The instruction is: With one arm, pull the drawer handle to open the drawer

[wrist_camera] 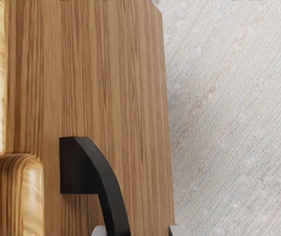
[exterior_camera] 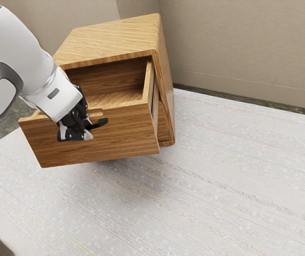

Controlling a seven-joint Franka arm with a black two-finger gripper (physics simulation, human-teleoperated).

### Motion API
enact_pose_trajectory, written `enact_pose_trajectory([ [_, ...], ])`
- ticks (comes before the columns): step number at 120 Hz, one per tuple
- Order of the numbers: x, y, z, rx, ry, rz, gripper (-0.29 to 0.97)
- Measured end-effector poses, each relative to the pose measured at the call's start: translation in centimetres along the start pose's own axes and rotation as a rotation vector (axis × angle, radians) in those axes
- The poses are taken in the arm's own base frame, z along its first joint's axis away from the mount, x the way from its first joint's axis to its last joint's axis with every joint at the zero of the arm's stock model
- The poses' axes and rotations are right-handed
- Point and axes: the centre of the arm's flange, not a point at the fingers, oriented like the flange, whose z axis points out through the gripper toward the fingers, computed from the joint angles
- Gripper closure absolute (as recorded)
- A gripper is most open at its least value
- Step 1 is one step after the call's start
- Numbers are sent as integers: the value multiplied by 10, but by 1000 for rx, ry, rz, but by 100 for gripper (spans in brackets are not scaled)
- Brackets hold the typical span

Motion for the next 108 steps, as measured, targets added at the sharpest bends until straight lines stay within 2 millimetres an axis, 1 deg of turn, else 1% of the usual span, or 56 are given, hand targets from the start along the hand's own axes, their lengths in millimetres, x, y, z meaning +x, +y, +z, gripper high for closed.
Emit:
enact_pose_trajectory([
  [22, 2, 1, -3, -1, 3, -13, 52],
  [30, 4, 2, -9, 8, 8, -15, 49],
  [36, 7, 1, -19, 22, 16, -15, 48],
  [44, 16, -6, -43, 49, 32, -15, 46],
  [52, 24, -20, -64, 55, 41, -28, 44],
  [60, 37, -46, -77, 36, 34, -49, 43],
  [70, 52, -77, -85, -5, 0, -72, 38],
  [75, 54, -95, -79, -39, -23, -93, 32],
  [79, 52, -105, -71, -72, -44, -109, 28],
  [84, 45, -110, -66, -111, -66, -124, 23],
  [93, 30, -113, -57, -181, -93, -149, 16],
  [108, 4, -115, -52, -257, -114, -197, 9],
])
